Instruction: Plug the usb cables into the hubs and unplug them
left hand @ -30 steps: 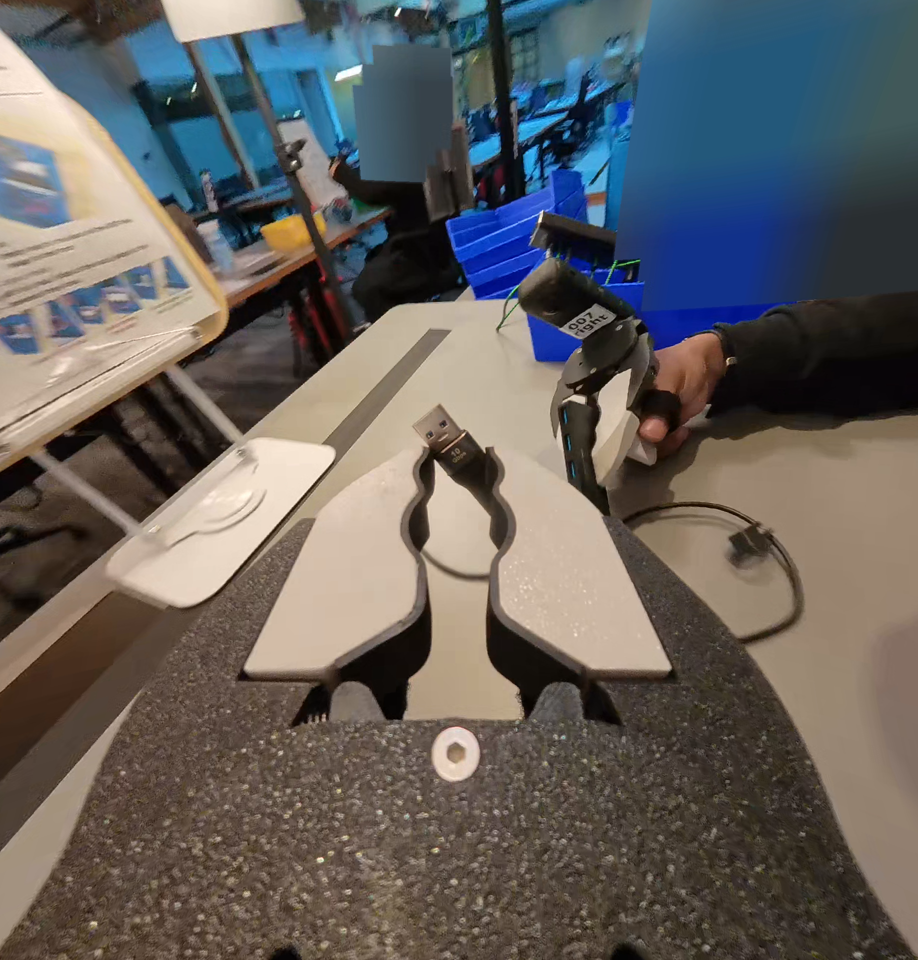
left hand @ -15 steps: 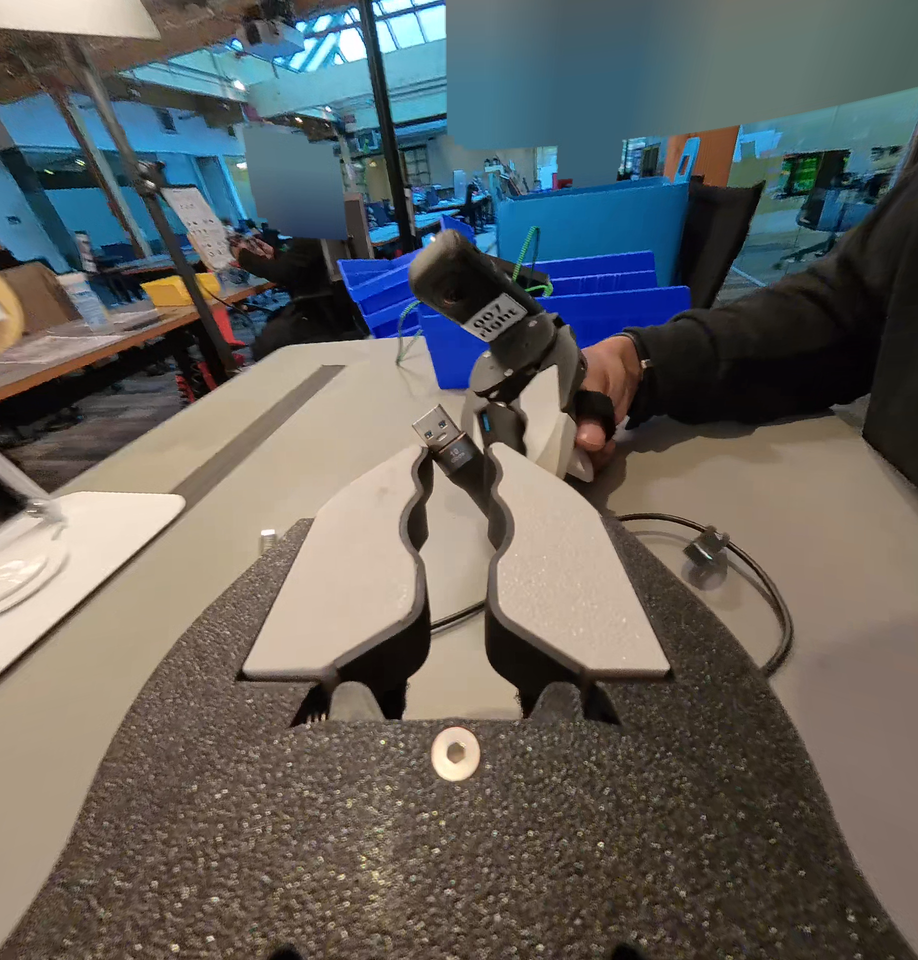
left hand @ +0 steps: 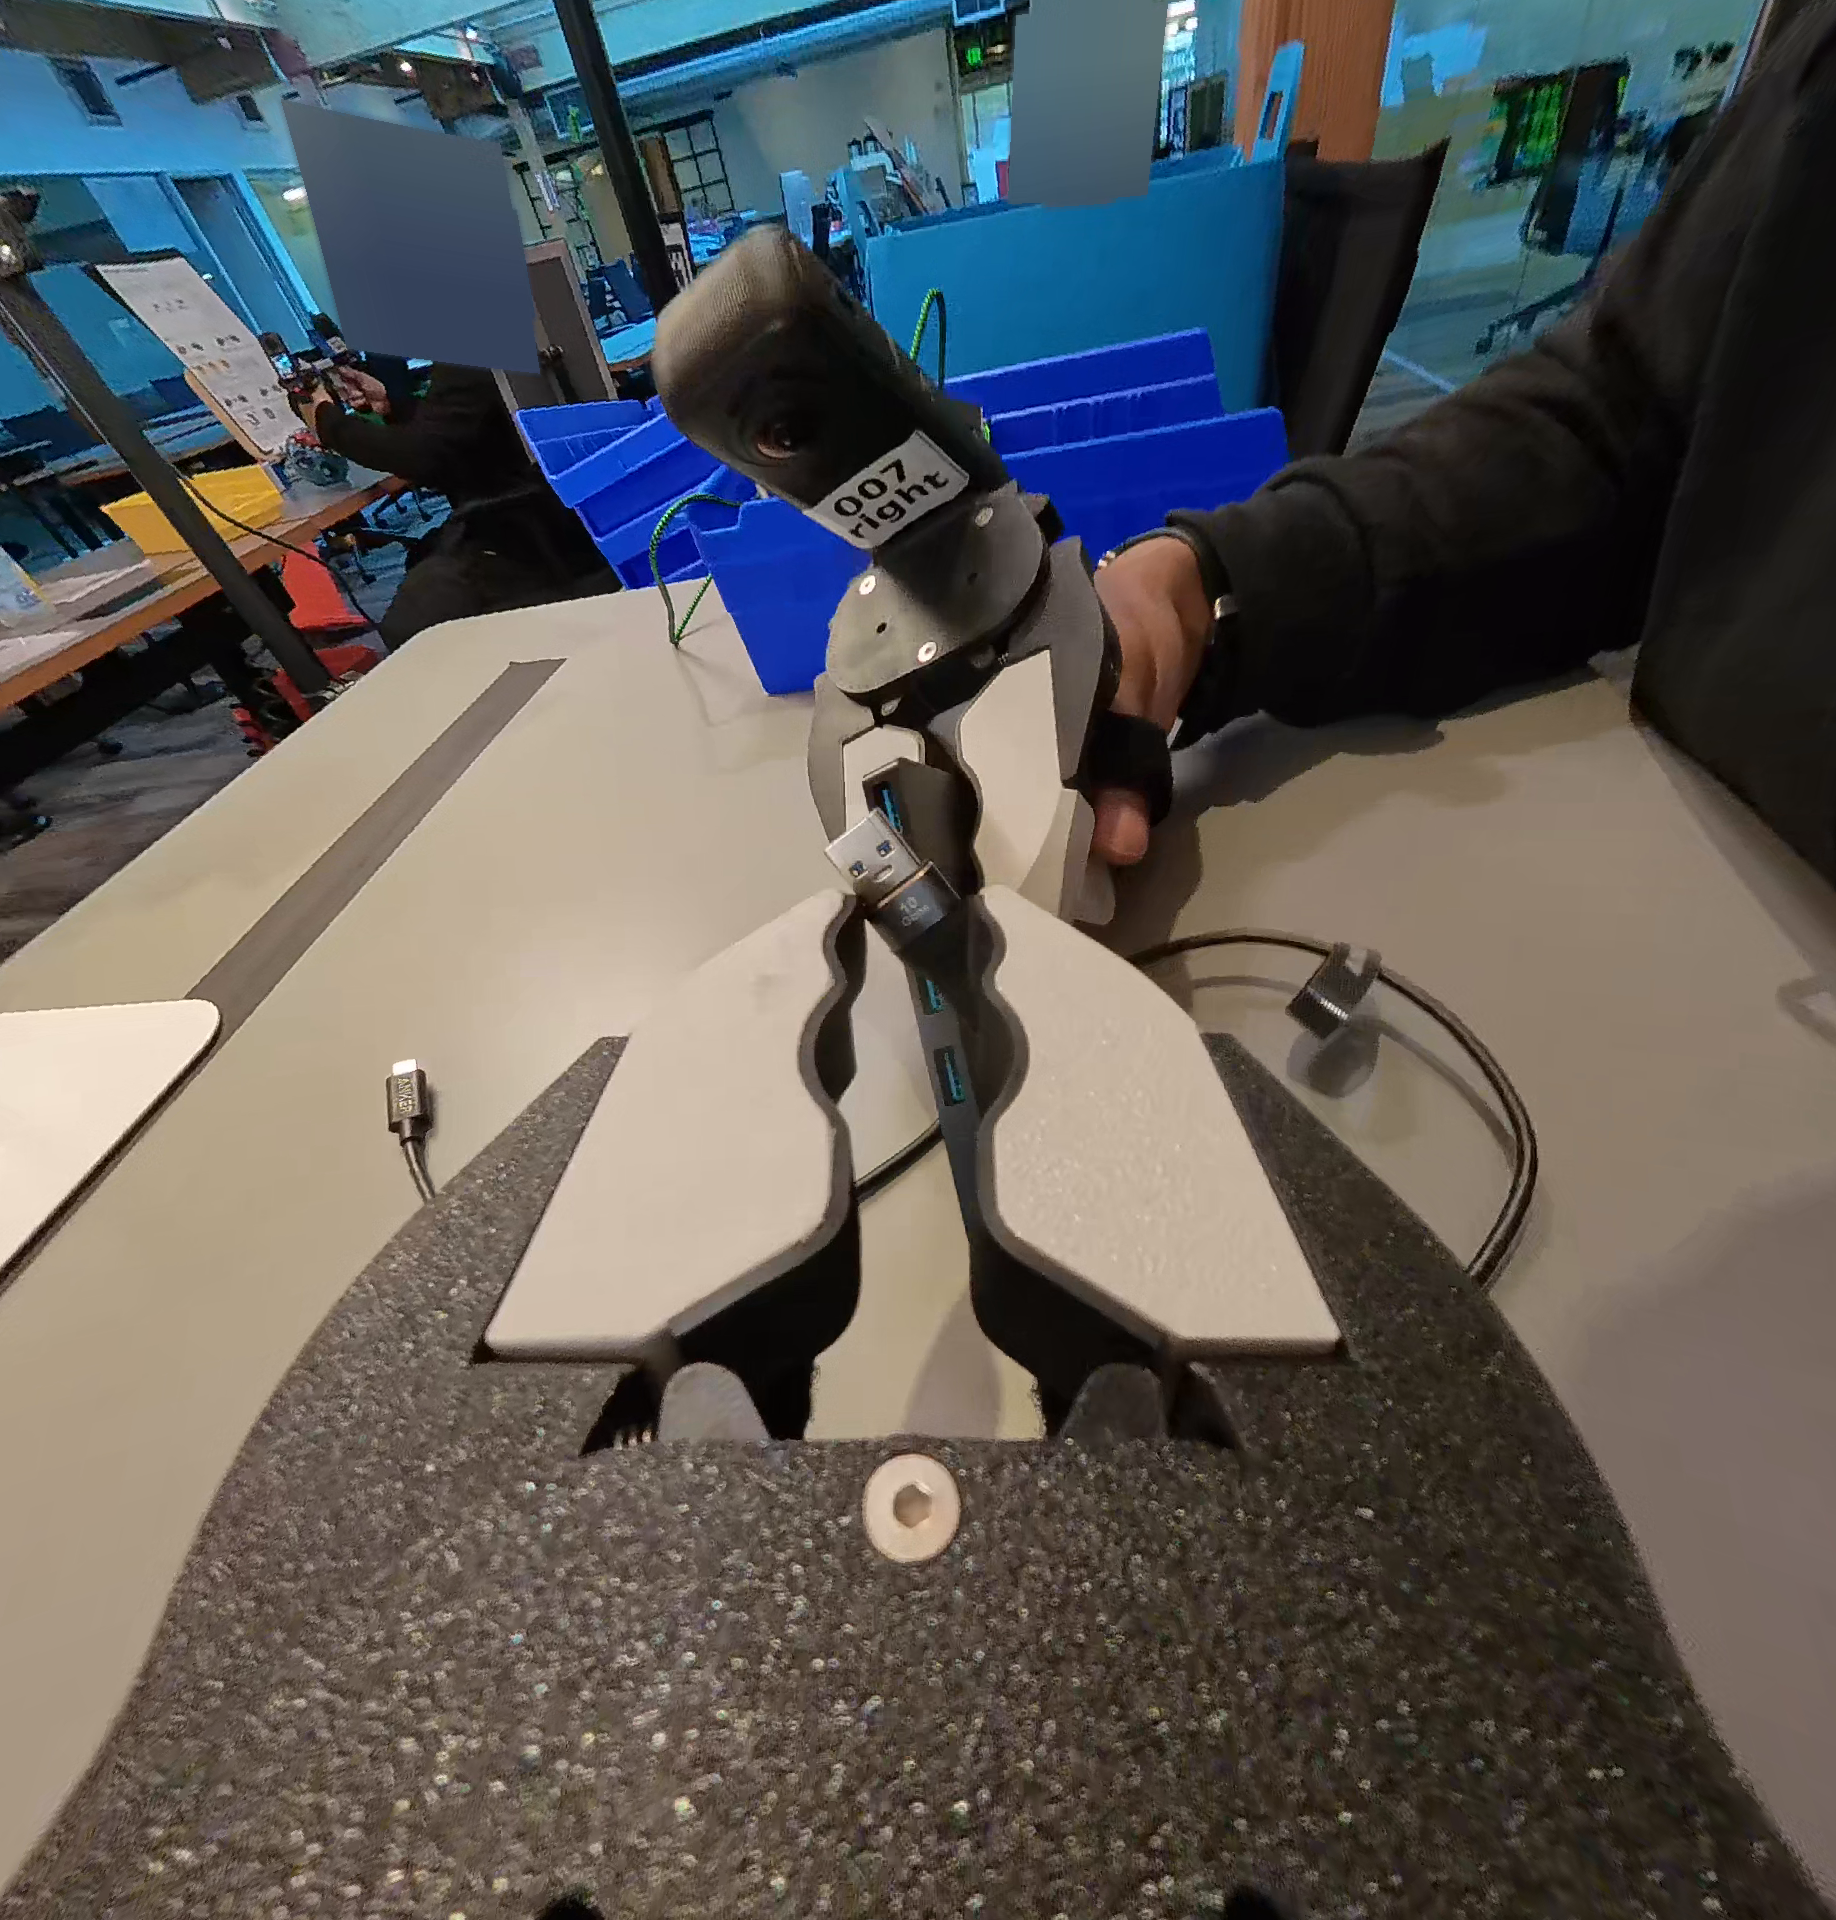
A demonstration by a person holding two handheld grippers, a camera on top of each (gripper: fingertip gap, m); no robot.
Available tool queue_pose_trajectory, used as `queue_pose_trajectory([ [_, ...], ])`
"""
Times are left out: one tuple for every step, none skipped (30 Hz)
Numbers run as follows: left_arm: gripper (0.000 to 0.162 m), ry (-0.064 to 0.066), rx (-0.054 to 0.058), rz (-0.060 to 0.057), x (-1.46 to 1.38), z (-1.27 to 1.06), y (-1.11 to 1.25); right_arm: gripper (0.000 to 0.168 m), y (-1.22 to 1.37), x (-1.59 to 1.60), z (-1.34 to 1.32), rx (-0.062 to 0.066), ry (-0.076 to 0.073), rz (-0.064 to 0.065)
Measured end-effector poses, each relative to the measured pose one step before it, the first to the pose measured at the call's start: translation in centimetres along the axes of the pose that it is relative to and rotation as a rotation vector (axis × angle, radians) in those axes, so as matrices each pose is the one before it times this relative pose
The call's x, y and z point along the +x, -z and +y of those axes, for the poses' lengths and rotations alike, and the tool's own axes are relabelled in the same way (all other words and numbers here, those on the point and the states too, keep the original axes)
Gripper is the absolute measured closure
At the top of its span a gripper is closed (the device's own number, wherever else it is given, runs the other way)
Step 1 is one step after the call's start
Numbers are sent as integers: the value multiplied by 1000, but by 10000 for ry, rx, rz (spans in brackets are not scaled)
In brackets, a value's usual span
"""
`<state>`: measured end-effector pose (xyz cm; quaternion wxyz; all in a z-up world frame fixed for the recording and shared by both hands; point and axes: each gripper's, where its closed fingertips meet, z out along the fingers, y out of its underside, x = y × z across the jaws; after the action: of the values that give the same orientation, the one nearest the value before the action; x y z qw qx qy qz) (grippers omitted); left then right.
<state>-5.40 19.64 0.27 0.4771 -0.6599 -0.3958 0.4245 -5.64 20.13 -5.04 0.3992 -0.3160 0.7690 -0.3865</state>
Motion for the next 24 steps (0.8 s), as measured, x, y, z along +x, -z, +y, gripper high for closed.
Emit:
queue_pose_trajectory([
  [144, -200, -61, -29, 88, 123, 8, 158, -153, 14, 131, -137, 165, 150],
  [144, -170, 1, -21, 97, 43, 15, 158, -135, 36, 104, -110, 179, 163],
  [144, -122, 67, 3, 107, -42, 31, 157, -107, 5, 89, -101, 158, 132],
  [143, -97, 81, -4, 65, -87, 52, 157, -95, -23, 95, -87, 107, 81],
  [143, -87, 41, -44, -4, -56, 59, 157, -76, -43, 74, -70, 69, 37],
  [143, -78, 17, -45, -34, -34, 46, 157, -50, -13, 55, -47, 42, 27],
  [143, -70, 28, -35, -24, -45, 41, 157, -23, -7, 34, -26, 13, 11],
  [143, -49, 34, -3, 22, -33, 18, 157, 7, -19, 11, -5, 1, -9],
  [143, -19, 27, 11, 44, -23, -2, 158, 8, -12, 4, -5, -8, -15],
  [144, -18, 27, 2, 35, -28, -24, 157, -4, -5, 65, -35, -29, -15],
  [144, -4, 22, 3, 19, -34, -21, 157, -6, 10, 47, -31, -32, -6],
  [144, 26, 22, 27, 45, -49, -22, 158, 6, 6, 35, -19, -19, -6],
  [143, 71, 45, 39, 26, -75, -5, 158, -3, 6, 76, -42, -14, -5],
  [143, 143, 68, 40, -12, -128, 22, 158, -4, -1, 70, -46, -13, -5],
  [144, 202, 78, 68, -17, -143, 24, 158, -4, -1, 33, -23, 7, 1],
  [143, 329, 41, 137, 16, -98, -1, 158, 1, -26, 15, -10, 34, 0],
  [143, 526, -89, 153, -66, 76, -67, 158, -10, -28, 22, -23, 68, 10],
  [143, 614, -121, 144, -91, 103, -82, 158, 14, -18, 28, -30, 127, 37],
  [144, 633, -102, 221, 46, 84, -97, 158, 20, -28, 26, -29, 191, 48],
  [144, 637, -151, 258, 117, 148, -114, 158, 20, -32, 18, -28, 220, 58],
  [144, 770, -308, 244, 53, 361, -175, 158, 0, 9, 16, -31, 203, 69],
  [144, 736, -263, 194, 17, 329, -166, 158, -27, -5, 12, -26, 164, 68],
  [144, 578, -49, 201, 113, 101, -119, 158, -43, 5, -23, -12, 134, 62],
  [144, 634, -98, 279, 193, 193, -114, 158, -35, -8, -11, -11, 125, 58],
])
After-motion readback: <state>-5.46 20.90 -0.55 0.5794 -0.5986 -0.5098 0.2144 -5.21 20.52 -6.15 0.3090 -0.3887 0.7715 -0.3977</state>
